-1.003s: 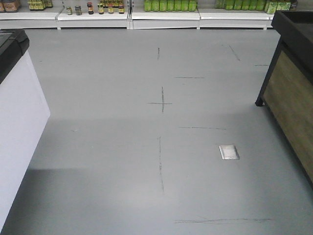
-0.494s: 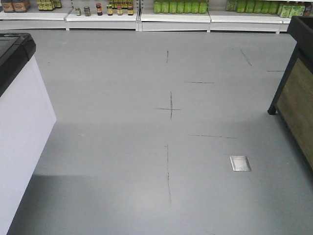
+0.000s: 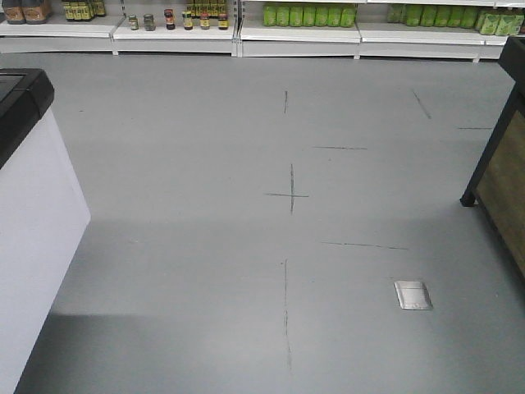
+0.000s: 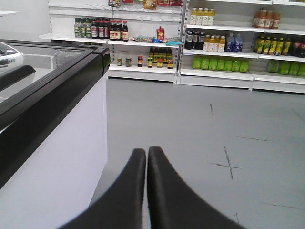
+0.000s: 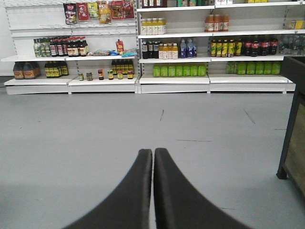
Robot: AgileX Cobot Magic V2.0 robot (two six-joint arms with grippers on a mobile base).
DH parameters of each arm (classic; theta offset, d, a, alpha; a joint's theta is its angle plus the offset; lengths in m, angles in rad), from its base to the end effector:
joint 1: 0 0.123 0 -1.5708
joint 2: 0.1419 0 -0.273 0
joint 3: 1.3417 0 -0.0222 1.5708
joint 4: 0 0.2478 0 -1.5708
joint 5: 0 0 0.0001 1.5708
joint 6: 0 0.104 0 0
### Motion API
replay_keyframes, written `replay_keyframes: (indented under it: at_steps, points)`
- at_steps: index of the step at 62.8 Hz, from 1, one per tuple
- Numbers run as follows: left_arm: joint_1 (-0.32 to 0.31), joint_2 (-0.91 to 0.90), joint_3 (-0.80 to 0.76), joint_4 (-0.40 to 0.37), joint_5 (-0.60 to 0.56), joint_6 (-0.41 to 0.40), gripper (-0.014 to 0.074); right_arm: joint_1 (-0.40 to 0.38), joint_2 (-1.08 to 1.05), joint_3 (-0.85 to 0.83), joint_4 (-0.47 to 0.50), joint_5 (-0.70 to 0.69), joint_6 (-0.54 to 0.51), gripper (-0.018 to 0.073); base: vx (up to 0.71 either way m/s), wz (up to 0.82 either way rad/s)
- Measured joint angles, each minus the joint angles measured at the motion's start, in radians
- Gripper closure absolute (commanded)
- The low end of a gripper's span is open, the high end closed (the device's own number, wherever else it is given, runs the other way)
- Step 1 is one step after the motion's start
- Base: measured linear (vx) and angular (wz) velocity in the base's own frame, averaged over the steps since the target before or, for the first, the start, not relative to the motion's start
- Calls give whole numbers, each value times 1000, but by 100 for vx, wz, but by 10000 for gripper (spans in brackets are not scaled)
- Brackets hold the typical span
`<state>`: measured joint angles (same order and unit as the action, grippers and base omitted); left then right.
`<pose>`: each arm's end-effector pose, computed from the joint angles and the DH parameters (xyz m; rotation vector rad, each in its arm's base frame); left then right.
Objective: Pick three apples into basket with both arms
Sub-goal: 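Drive the base forward across the grey floor toward the fruit tables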
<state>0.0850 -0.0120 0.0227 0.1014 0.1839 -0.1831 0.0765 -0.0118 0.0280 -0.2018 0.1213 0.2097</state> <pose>0.0776 0.0086 0.1883 -0.1550 1.6701 0.0167 0.0787 0.0035 0.1931 -0.0356 1.6185 0.0466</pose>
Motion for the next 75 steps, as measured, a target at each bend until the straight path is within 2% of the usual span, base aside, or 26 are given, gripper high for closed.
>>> replay_keyframes:
  at_steps: [75]
  points:
    - [0, 0, 0, 0, 0, 0, 603, 0, 0, 0, 0, 0, 0, 564, 21, -14]
